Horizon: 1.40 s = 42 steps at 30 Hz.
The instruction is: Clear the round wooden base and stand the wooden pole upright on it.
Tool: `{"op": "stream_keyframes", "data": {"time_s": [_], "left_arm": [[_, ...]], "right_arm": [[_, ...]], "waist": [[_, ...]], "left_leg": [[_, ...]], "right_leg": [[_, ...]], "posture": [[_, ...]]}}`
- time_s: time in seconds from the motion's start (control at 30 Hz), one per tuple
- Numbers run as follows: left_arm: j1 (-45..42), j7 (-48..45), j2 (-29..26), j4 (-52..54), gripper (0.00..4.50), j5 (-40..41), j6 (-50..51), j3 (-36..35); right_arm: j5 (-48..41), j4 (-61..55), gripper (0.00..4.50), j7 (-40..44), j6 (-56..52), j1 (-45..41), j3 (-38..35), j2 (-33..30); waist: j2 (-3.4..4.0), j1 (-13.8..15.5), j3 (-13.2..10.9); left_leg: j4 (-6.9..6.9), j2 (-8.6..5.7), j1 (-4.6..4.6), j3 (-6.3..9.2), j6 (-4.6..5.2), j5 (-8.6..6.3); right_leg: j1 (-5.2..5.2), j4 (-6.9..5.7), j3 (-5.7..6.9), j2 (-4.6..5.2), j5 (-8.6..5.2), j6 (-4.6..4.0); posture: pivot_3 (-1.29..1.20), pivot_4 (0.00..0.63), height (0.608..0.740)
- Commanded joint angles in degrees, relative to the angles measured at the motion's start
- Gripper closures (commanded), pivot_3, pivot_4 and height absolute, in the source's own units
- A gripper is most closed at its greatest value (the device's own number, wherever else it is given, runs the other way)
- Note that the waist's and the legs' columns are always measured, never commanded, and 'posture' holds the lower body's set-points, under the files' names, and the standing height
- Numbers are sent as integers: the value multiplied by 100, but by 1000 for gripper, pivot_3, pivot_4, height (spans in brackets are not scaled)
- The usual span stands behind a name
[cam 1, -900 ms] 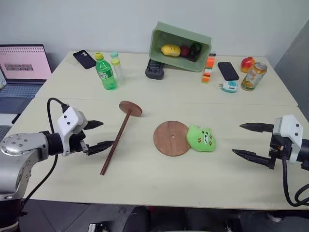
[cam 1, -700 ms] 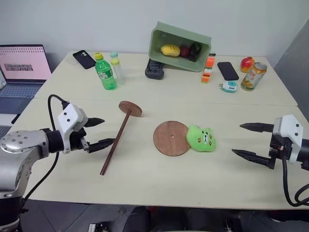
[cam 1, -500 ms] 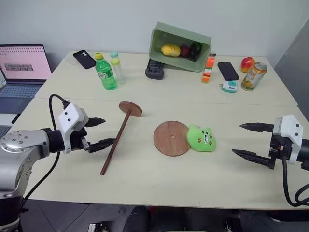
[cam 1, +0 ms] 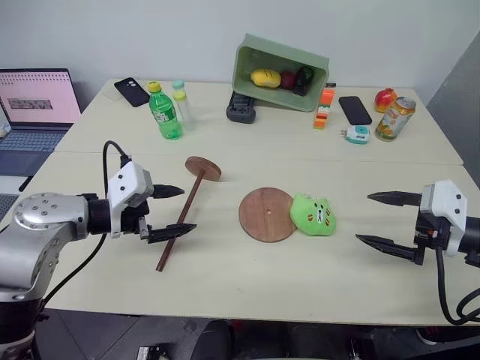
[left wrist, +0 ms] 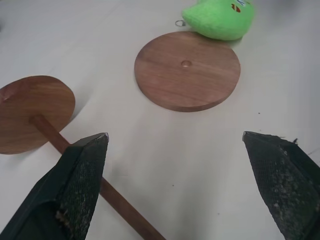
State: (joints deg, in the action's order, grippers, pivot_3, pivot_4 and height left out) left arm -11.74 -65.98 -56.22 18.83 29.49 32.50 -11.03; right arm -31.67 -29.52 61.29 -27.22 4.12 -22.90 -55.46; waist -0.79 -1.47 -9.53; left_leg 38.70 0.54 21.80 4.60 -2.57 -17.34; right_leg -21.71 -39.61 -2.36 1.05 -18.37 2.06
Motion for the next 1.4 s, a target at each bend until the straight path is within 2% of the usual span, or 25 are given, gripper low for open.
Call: {"op": "stream_keyframes", "data": {"time_s": [0.03, 0.17, 0.27, 0.4, 0.5, 0.6, 0.8, 0.9, 0.93, 0.97, 1.1, 1.27, 1.4], "left_arm": [[-566, -198, 97, 250, 24, 183, -103, 383], [-896, -401, 259, 255, 24, 155, -275, 769], [-1156, -593, 403, 167, 24, 84, -454, 1089], [-1429, -726, 570, -38, 24, -61, -639, 1387], [-1552, -818, 644, -137, 24, -159, -786, 1556], [-1661, -921, 751, -176, 24, -220, -892, 1741], [-1647, -965, 792, -179, 24, -279, -956, 1787], [-1698, -949, 878, -206, 0, -357, -1043, 1839], [-1713, -946, 910, -204, 0, -360, -1049, 1853], [-1726, -940, 945, -199, 0, -344, -1031, 1860], [-1775, -910, 1091, -199, 0, -311, -976, 1874], [-1947, -729, 1446, -232, 0, -278, -892, 1965], [-2292, -269, 1980, -441, 0, -428, -816, 2108]], "right_arm": [[-128, -567, 0, -301, -144, 2, 19, 72], [99, -966, 0, -577, -101, 51, 411, 136], [882, -1060, 0, -1050, 54, 16, 1278, 253], [2087, -660, 0, -1625, 487, -426, 2333, 510], [2659, -309, 0, -1870, 715, -742, 2833, 719], [3611, 422, 0, -2246, 1262, -1225, 3530, 1019], [4344, 1148, 0, -2249, 1804, -1566, 4133, 1255], [4657, 1413, 504, -2393, 1917, -1629, 4123, 1301], [4704, 1429, 821, -2435, 1919, -1627, 4048, 1303], [4753, 1433, 908, -2461, 1945, -1616, 3976, 1275], [4868, 1455, 1955, -2579, 2086, -1509, 3661, 1138], [4970, 1576, 3096, -2902, 2336, -1079, 2654, 590], [5181, 2562, 3924, -3363, 2842, -833, 2007, -1]], "waist": [[0, 3, 0], [0, -6, 0], [-1, -7, 0], [0, -14, 0], [-1, -22, 0], [-3, -23, 1], [-2, -24, 0], [-2, -26, 1], [-2, -26, 1], [-2, -23, 1], [-2, -13, 1], [-2, 19, 0], [-2, 34, 0]], "left_leg": [[0, -1, 1, 0, 0, 0], [1, -4, 1, -3, 0, 0], [1, 1, 2, -3, 0, 0], [2, -2, -1, -7, -1, 0], [3, -3, -1, -8, -1, 1], [3, -2, 1, -9, -2, 1], [6, -2, 11, -10, -2, 1], [7, 0, 6, -10, -1, 1], [8, -1, 5, -11, -1, 1], [9, -2, 4, -11, -1, 1], [12, -5, 7, -11, -1, 1], [14, -11, 10, -11, -1, 1], [17, -14, 11, -21, -1, 1]], "right_leg": [[0, 0, 0, 0, 0, 0], [0, 0, 2, -1, 0, 0], [0, 0, 3, -7, 0, 0], [-4, -3, 3, -8, 0, 0], [-5, -4, 7, -10, 0, 0], [-9, -3, 6, -12, 0, 0], [-21, -7, 3, -9, 0, 1], [-21, -16, 3, -11, 0, 0], [-21, -22, 2, -11, 0, 0], [-21, -24, 1, -10, 0, 0], [-21, -24, 2, -8, 0, 1], [-21, -24, 2, -1, 0, 1], [-19, -25, 2, 0, 0, 1]], "posture": [[0, 150, 740], [0, 150, 740], [0, 150, 740], [0, 150, 740], [0, 150, 740], [0, 150, 740], [0, 150, 740], [0, 150, 740], [0, 150, 740], [0, 150, 740], [0, 150, 740], [0, 150, 740], [0, 150, 740]]}}
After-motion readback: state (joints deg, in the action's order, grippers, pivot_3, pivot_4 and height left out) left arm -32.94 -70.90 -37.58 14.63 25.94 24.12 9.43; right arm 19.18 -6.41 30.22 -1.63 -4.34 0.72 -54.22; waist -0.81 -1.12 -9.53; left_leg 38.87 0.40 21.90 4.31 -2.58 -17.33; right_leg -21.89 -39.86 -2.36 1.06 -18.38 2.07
